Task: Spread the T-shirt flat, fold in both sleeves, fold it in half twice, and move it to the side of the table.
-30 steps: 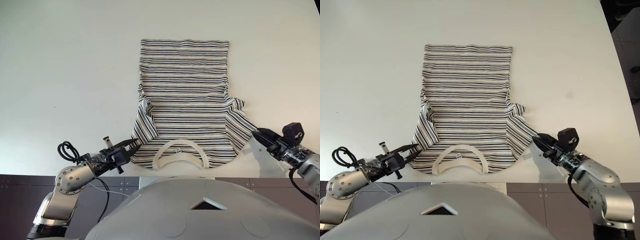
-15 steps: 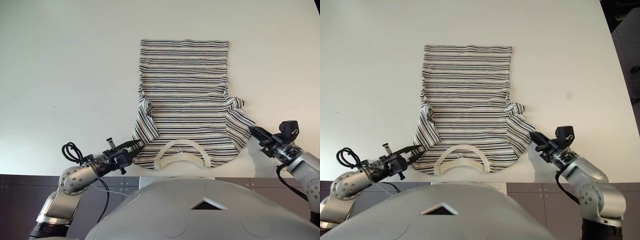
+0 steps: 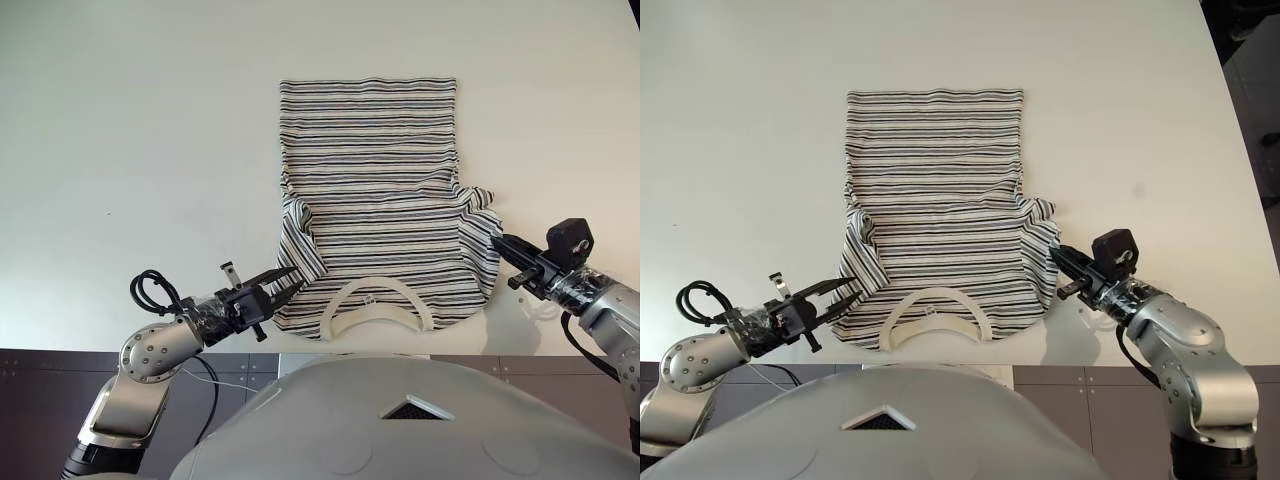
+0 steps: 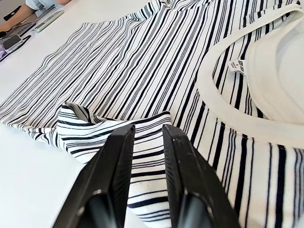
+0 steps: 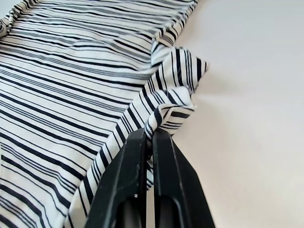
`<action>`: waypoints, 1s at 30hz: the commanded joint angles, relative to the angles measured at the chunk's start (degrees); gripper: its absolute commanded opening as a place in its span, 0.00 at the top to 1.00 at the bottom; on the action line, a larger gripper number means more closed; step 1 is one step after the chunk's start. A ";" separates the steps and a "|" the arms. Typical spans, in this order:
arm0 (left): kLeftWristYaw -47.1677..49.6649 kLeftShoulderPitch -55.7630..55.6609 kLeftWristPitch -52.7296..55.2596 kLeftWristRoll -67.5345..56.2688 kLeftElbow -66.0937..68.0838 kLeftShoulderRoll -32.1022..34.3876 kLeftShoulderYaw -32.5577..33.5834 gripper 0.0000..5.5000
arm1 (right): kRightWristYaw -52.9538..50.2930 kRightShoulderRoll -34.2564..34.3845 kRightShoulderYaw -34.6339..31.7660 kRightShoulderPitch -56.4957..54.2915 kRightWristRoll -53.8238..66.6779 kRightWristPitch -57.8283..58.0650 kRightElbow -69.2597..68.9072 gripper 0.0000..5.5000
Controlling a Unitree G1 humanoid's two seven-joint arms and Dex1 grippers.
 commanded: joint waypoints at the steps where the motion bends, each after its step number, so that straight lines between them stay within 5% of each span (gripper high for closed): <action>1: 0.01 -0.33 1.31 0.17 -1.24 -0.10 -0.08 0.80 | -0.16 -1.66 2.56 -0.33 -2.11 0.63 -5.78 0.97; 10: -0.80 -2.20 2.19 1.38 -1.42 0.58 -1.15 0.80 | 1.61 -5.73 14.72 1.73 -15.72 -5.98 -8.05 0.97; 19: -1.07 -3.43 2.41 2.73 -1.29 0.51 -1.89 0.80 | 3.43 -7.30 20.02 3.00 -22.78 -9.10 -8.14 0.97; 25: -0.36 -5.83 2.93 3.38 -3.39 -0.25 -2.09 0.80 | 7.09 -0.59 14.75 0.36 -5.57 -4.61 -10.28 0.80; 30: -0.63 -5.27 1.87 1.88 -3.43 0.93 1.59 0.80 | 14.55 -4.48 2.15 -0.16 9.58 -1.29 -7.28 0.80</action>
